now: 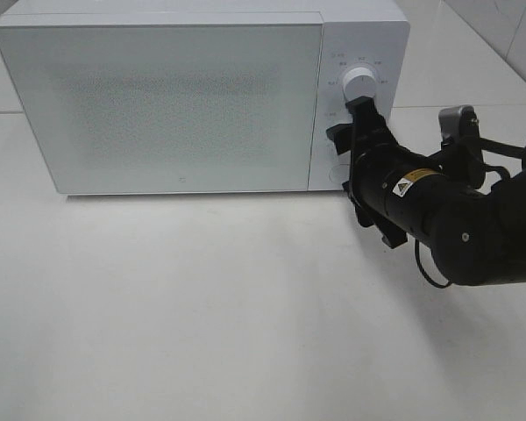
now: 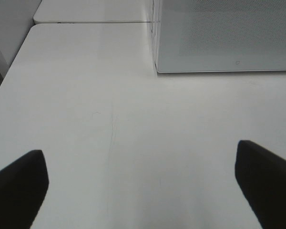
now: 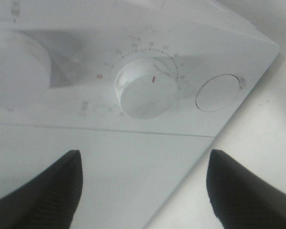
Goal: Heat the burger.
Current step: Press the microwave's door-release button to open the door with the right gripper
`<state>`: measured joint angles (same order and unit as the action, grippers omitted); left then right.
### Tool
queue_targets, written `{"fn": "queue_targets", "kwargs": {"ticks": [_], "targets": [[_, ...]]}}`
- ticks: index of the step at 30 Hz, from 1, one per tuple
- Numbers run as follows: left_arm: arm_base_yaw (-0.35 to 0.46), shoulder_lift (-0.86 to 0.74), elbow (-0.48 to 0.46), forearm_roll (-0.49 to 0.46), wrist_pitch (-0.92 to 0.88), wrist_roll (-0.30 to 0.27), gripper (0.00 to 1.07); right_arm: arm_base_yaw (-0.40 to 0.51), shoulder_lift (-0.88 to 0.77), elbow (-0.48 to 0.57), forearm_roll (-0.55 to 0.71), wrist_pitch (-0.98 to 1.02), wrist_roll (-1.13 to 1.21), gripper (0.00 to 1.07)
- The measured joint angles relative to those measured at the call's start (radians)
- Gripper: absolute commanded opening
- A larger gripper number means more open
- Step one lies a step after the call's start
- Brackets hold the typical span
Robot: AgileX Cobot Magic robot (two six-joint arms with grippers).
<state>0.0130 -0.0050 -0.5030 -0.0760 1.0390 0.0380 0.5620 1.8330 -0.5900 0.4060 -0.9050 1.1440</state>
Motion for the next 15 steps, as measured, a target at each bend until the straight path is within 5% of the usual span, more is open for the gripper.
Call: {"fn": "queue_targets", "kwargs": {"ticks": [15], "targets": [[0.000,0.000,0.000,0.000,0.000,0.000,1.00,-0.025,-0.144,-0.058,-0.040,0.569,-0.641,0.71]]}}
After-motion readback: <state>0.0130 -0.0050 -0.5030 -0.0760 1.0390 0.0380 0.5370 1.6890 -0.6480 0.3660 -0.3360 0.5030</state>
